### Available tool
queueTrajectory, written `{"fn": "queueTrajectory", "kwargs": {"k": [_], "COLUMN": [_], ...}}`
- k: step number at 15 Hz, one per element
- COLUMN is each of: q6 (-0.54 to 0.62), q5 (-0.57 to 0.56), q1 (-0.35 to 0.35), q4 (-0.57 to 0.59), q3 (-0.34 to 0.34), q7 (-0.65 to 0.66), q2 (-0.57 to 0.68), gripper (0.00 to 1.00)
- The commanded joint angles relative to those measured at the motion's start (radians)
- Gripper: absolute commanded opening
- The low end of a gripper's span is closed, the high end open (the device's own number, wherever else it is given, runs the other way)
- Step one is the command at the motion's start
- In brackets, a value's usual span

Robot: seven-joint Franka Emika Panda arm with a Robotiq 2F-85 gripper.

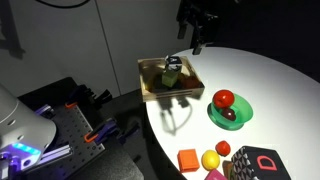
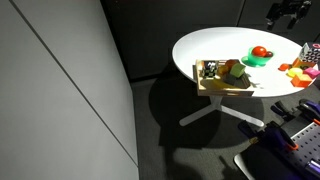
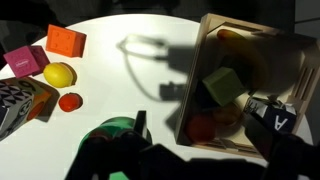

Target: Put the apple in the green bowl

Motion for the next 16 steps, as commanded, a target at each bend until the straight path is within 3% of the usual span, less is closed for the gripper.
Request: {"fn": "queueTrajectory", "kwargs": {"k": [1,8,16], "q6": [-0.021,-0.006,-0.008], "q5": [-0.016,-0.043,-0.021], "q1": [-0.015,-0.019,-0.017], "q4": [-0.032,-0.055,-0.037], "q3": [0.001,0.007,0.004], "q7": [0.001,0.024,0.004], "q2": [-0.08,-0.143,-0.117], "gripper": [1.0,1.0,1.0]}}
